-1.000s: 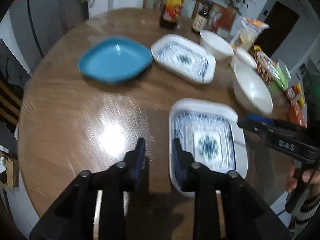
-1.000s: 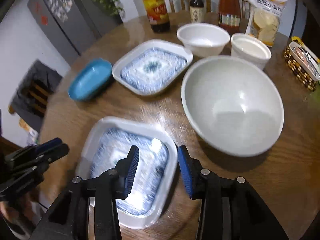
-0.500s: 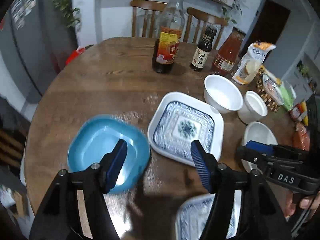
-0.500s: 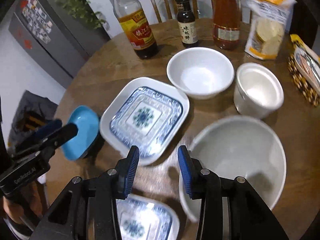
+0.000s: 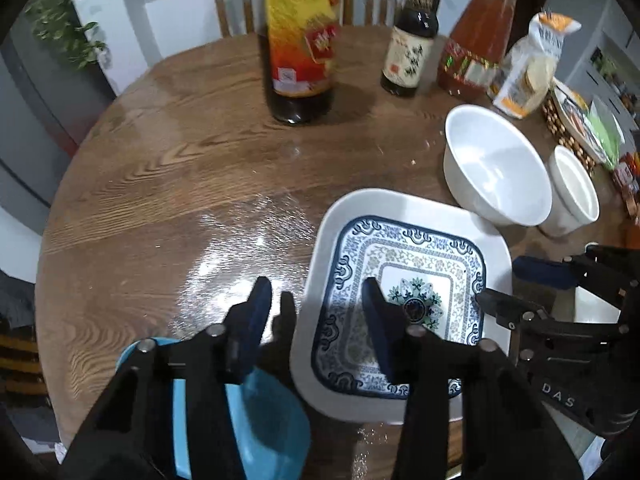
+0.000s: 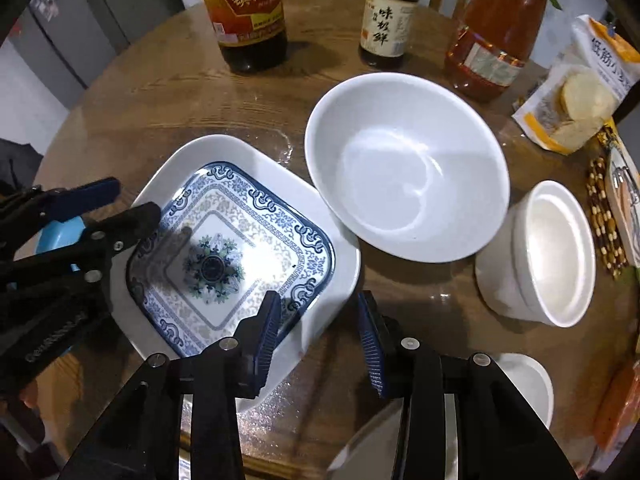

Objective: Organize plates and bowls
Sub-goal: 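Lift the plate with the left gripper and carry it toward the other plate, then lower the held plate onto the other square patterned plate with the left gripper, then open the left gripper and withdraw from the stacked plates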

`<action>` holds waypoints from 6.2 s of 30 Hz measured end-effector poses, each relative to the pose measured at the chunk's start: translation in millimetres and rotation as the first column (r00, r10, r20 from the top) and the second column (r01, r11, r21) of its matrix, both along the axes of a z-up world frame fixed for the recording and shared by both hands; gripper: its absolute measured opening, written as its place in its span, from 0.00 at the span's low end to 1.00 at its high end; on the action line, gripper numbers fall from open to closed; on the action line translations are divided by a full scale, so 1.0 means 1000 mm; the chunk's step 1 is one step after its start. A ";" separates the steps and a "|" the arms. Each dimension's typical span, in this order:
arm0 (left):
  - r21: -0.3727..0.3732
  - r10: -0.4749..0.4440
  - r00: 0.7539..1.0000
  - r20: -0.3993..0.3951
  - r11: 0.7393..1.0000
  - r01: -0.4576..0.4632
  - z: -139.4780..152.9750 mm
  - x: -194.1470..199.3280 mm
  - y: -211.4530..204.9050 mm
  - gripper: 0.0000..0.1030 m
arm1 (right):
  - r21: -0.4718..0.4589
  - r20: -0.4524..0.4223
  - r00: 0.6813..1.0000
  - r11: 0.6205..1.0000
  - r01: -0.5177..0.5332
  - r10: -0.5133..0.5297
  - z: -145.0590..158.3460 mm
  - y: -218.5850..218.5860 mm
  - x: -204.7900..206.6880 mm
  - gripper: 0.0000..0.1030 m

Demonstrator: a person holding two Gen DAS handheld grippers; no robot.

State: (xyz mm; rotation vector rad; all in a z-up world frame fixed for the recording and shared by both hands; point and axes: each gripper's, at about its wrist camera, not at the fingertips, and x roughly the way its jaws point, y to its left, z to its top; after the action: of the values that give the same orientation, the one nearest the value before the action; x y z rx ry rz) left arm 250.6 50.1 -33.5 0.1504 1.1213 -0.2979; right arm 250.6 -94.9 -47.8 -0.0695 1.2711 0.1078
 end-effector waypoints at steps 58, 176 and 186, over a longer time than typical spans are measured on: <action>-0.104 0.254 0.935 0.246 0.966 -0.235 0.080 -0.202 0.012 0.10 | 0.182 0.357 0.934 0.980 -0.086 0.016 0.089 -0.018 -0.190 0.10; 0.003 0.199 0.943 0.265 0.978 -0.207 0.048 -0.196 -0.010 0.73 | 0.041 0.352 0.935 0.998 -0.056 0.038 0.058 -0.004 -0.178 0.41; -0.012 0.239 0.924 0.300 0.969 -0.246 0.067 -0.205 0.001 0.78 | 0.126 0.367 0.930 0.991 -0.054 0.004 0.075 -0.016 -0.184 0.41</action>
State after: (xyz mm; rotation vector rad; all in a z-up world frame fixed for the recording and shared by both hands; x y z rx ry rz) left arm 45.7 50.7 33.3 0.0743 0.8305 -0.0356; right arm 66.1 -110.5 26.9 0.0084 0.8859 0.1968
